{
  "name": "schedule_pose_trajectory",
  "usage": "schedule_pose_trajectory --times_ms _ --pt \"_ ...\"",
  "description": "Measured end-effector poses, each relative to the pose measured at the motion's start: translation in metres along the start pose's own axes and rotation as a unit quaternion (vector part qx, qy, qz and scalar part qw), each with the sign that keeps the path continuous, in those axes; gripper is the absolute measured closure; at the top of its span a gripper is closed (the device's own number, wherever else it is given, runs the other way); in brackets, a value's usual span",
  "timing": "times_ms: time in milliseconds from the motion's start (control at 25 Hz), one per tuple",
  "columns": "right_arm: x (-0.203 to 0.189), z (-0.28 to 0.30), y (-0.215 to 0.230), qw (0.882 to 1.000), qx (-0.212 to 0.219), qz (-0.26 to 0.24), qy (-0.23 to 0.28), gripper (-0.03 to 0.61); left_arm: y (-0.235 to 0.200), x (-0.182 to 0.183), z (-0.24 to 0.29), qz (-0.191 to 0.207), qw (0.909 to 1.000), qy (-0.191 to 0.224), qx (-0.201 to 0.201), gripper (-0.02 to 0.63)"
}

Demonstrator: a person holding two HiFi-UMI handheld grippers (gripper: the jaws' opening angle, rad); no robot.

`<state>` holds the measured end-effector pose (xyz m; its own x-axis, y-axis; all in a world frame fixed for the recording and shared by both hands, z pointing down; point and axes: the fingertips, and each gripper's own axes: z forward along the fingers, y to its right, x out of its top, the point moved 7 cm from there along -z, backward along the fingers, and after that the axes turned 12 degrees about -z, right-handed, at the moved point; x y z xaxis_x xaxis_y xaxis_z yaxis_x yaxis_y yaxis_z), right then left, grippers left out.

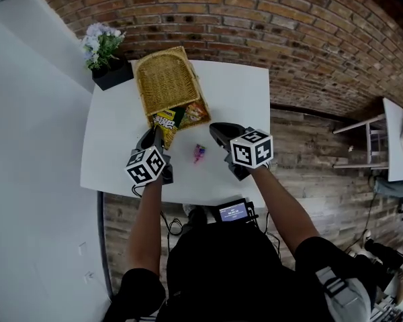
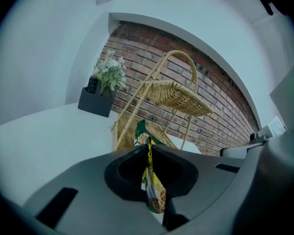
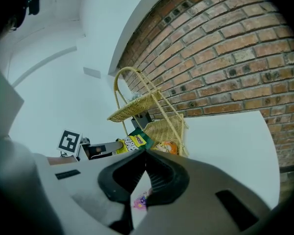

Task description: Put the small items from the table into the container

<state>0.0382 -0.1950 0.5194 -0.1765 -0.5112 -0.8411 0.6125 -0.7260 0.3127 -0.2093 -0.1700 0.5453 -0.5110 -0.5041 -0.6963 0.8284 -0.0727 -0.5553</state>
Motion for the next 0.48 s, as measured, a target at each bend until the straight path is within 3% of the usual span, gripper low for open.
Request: schedule_pose_trajectory --times_ms 280,480 --pt "0.001 0.009 0.008 1.000 0.001 0.003 -0.006 0.565 -0.009 0.010 0.020 -0.021 0.9996 0.001 0.020 0.584" --pt "-0.001 0.010 0.012 1.000 -0.001 0.006 -0.011 0.565 -0.012 0.012 0.032 -0.013 0.9991 -0.006 0.039 0.584"
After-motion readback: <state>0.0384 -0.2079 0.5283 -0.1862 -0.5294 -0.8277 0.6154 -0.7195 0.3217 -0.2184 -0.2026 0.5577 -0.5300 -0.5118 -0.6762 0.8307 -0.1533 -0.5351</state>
